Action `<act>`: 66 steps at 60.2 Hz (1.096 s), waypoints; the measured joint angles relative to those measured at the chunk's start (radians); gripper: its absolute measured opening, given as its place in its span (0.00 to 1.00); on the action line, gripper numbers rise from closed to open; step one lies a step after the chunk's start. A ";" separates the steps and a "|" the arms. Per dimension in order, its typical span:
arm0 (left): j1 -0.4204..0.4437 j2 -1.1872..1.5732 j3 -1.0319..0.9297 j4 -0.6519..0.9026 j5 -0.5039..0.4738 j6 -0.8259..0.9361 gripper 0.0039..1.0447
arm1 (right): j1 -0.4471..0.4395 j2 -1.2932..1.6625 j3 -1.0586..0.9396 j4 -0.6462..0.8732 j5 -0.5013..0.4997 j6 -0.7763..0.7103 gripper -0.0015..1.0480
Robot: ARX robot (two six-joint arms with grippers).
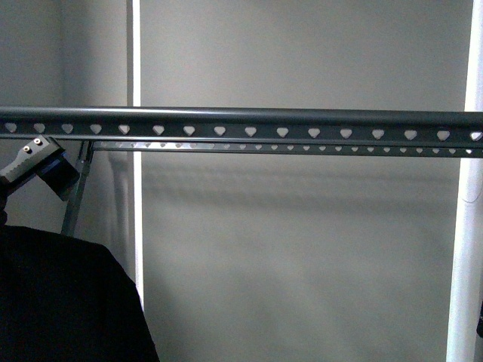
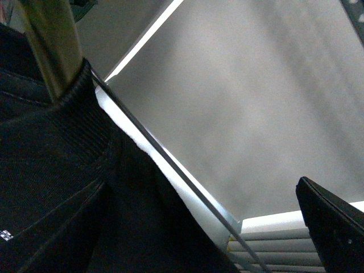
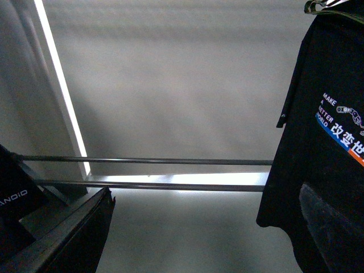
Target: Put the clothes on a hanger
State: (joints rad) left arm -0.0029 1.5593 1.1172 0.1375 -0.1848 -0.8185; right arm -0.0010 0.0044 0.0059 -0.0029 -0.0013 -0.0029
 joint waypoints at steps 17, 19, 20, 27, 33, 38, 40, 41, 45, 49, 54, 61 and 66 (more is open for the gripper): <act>-0.006 0.120 0.111 -0.102 -0.057 0.054 0.63 | 0.000 0.000 0.000 0.000 0.000 0.000 0.93; -0.004 0.120 0.112 -0.108 -0.051 0.059 0.55 | 0.000 0.000 0.000 0.000 0.000 0.000 0.93; -0.003 0.120 0.112 -0.109 -0.050 0.060 0.53 | 0.000 0.000 0.000 0.000 0.000 0.000 0.93; 0.001 0.085 0.077 -0.123 0.038 0.105 0.29 | 0.000 0.000 0.000 0.000 0.000 0.000 0.93; 0.003 0.014 -0.005 -0.126 0.142 0.150 0.14 | 0.000 0.000 0.000 0.000 0.000 0.000 0.93; 0.012 -0.073 -0.096 -0.143 0.255 0.159 0.06 | 0.000 0.000 0.000 0.000 0.000 0.000 0.93; 0.019 -0.114 -0.134 -0.161 0.312 0.178 0.05 | 0.000 0.000 0.000 0.000 0.000 0.000 0.93; 0.022 -0.135 -0.151 -0.171 0.339 0.193 0.05 | 0.000 0.000 0.000 0.000 0.000 0.000 0.93; 0.031 -0.203 -0.191 -0.208 0.419 0.248 0.04 | 0.000 0.000 0.000 0.000 0.000 0.000 0.93; 0.040 -0.279 -0.212 -0.267 0.533 0.335 0.04 | 0.000 0.000 0.000 0.000 0.000 0.000 0.93; 0.046 -0.356 -0.217 -0.360 0.681 0.472 0.04 | 0.000 0.000 0.000 0.000 0.000 0.000 0.93; 0.041 -0.414 -0.214 -0.488 0.790 0.716 0.04 | 0.000 0.000 0.000 0.000 0.000 0.000 0.93; 0.039 -0.412 -0.191 -0.563 0.826 0.884 0.04 | 0.000 0.000 0.000 0.000 0.000 0.000 0.93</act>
State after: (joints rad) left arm 0.0360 1.1469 0.9260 -0.4259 0.6411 0.0654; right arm -0.0010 0.0044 0.0059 -0.0029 -0.0013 -0.0029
